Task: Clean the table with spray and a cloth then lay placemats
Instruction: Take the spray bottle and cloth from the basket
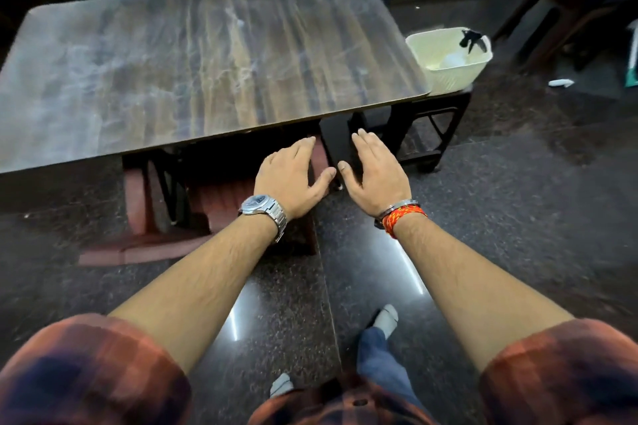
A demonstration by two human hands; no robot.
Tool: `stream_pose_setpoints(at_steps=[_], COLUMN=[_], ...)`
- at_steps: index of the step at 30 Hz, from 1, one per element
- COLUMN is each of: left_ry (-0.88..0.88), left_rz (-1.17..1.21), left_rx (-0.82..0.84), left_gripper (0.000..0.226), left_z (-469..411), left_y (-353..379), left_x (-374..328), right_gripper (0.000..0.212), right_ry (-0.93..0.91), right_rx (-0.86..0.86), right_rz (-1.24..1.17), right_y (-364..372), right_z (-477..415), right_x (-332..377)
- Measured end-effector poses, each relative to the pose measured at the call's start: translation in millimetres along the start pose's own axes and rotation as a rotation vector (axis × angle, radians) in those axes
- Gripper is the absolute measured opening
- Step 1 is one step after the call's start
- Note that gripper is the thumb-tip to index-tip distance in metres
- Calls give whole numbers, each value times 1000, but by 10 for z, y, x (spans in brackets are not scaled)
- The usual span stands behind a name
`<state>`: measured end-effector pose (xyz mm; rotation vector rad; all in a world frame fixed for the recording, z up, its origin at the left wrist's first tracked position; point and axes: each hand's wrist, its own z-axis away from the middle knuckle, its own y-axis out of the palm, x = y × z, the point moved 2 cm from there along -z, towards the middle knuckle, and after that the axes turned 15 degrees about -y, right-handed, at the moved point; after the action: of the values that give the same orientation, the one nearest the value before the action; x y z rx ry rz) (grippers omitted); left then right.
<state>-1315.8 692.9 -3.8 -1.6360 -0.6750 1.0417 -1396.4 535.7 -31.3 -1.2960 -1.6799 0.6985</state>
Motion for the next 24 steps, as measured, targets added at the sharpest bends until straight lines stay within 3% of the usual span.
stream_pose_setpoints(at_steps=[12,24], left_ry=[-14,-40], left_rz=[-19,7], left_rx=[84,226], left_gripper=[87,85], left_z=[-1471,-3309], left_y=[721,1591], left_x=[-2061,-2923], right_gripper=[64,65], right_ry=[180,272], right_rx=[15,140], right_rz=[117,104], right_y=[-835,-569], right_z=[-486,-1368], right_x=[-2352,-4188])
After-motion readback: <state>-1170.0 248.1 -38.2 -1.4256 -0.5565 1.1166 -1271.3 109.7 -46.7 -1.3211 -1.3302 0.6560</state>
